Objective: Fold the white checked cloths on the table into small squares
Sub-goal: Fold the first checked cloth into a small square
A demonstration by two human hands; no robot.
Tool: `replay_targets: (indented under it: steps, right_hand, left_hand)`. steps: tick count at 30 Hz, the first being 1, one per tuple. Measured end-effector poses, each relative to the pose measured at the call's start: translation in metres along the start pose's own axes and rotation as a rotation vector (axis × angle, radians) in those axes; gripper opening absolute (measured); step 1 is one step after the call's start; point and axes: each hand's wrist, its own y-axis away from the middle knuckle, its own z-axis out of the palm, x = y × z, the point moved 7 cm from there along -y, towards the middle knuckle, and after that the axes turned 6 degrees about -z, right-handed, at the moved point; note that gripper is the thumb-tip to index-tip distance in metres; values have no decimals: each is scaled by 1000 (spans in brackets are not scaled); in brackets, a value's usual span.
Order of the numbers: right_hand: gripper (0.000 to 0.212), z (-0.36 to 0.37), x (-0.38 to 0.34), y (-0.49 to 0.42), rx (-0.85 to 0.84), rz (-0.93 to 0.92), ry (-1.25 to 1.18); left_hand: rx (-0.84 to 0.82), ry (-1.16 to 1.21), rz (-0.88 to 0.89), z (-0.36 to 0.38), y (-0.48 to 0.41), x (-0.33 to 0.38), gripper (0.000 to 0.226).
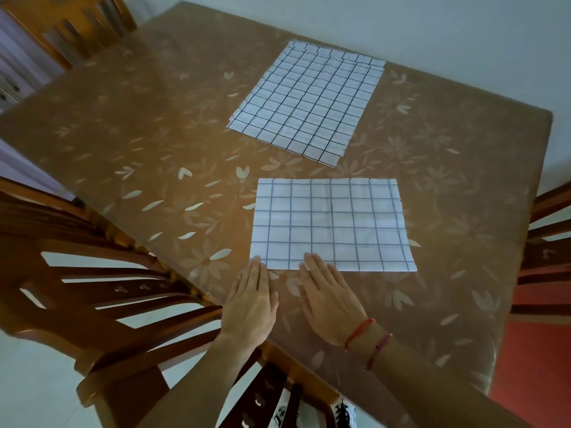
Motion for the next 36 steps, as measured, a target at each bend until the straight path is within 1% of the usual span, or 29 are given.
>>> replay_targets:
  steps: [3,7,10,13,16,21,25,30,33,35,36]
  right_hand:
    - [55,10,-24,-10,-44,-94,-10]
    - [59,14,-32,-17,-80,-80,-24]
    - [61,15,-24,-12,-91,-52,3]
    - [66,13,-2,1,-106,6,40]
    - [70,12,29,24,-148,78,48]
    - [75,4,85,69,-214,218,88]
    - [79,-4,114,94,-203,308,97]
    - [83,-9,119,98,-197,324,43]
    - [77,-12,121,97,-165,346,40]
    - [70,-16,122,96,-117,357,32]
    - [66,-19,123,95,-94,364,22]
  left_hand:
    - [6,28,6,-1,1,1,61]
    - [7,35,45,0,2,-1,60]
    - [5,45,33,1,1,-3,63]
    - [7,58,31,1,2,-3,70]
    - [-4,60,51,2,2,-2,62]
    - [0,72,33,3,2,-1,62]
    - [-15,79,30,6,1,-1,63]
    - [-9,84,14,3,0,-1,62]
    - [-18,131,0,-1,0,-1,61]
    - [-37,186,-36,-7,-1,-2,60]
    - [-21,210,-53,-12,-2,-3,59]
